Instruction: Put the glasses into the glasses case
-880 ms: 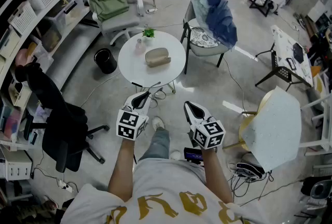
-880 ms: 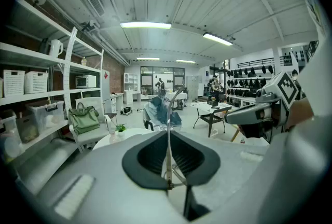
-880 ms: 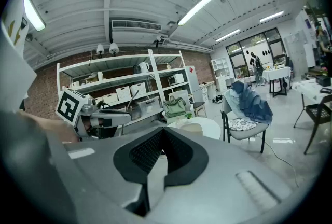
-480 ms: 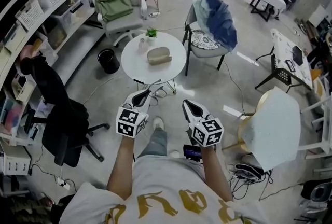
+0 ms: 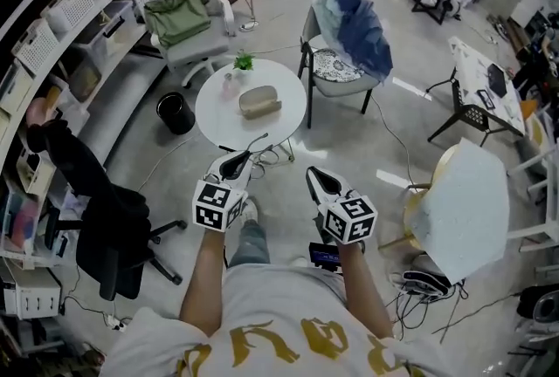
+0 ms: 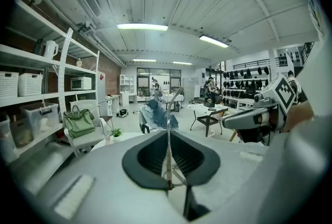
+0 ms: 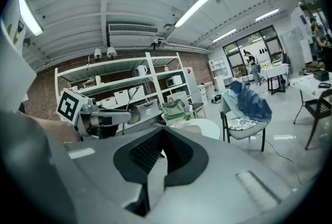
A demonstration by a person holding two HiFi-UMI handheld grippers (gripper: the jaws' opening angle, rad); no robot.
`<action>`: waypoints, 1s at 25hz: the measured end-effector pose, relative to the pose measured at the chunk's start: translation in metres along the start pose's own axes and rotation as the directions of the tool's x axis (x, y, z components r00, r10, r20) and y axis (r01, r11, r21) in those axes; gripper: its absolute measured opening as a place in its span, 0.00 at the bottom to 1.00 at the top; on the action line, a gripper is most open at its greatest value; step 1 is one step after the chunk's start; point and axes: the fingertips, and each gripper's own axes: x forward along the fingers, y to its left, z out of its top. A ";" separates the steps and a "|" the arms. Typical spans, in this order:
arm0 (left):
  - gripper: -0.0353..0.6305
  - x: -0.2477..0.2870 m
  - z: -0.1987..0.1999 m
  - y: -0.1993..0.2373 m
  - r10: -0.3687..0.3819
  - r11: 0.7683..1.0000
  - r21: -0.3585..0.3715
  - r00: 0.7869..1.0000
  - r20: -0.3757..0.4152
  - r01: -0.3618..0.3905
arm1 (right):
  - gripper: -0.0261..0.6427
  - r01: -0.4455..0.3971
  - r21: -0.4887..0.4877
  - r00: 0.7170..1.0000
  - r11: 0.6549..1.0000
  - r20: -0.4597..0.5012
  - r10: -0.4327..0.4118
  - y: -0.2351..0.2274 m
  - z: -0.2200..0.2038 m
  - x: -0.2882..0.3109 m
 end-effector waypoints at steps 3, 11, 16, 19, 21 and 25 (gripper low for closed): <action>0.08 0.025 0.003 0.022 -0.034 0.999 -0.002 0.999 0.000 0.034 | 0.07 0.038 0.025 0.999 0.999 -0.002 -0.038 -0.017 0.005 0.026; 0.08 0.101 0.004 0.122 -0.121 0.993 0.000 0.992 -0.048 0.121 | 0.07 0.112 0.092 0.993 0.989 -0.041 -0.108 -0.041 0.017 0.137; 0.08 0.138 0.006 0.177 -0.174 0.985 -0.009 0.983 -0.067 0.173 | 0.07 0.179 0.105 0.983 0.978 -0.048 -0.175 -0.058 0.034 0.191; 0.08 0.155 0.006 0.196 -0.213 0.977 -0.010 0.974 -0.075 0.213 | 0.07 0.223 0.115 0.974 0.968 -0.054 -0.218 -0.067 0.040 0.210; 0.08 0.164 0.007 0.204 -0.238 0.971 -0.009 0.969 -0.073 0.238 | 0.07 0.244 0.122 0.969 0.962 -0.054 -0.239 -0.070 0.042 0.220; 0.08 0.175 0.010 0.216 -0.281 0.960 -0.008 0.958 -0.061 0.281 | 0.07 0.270 0.110 0.963 0.957 -0.045 -0.267 -0.070 0.050 0.238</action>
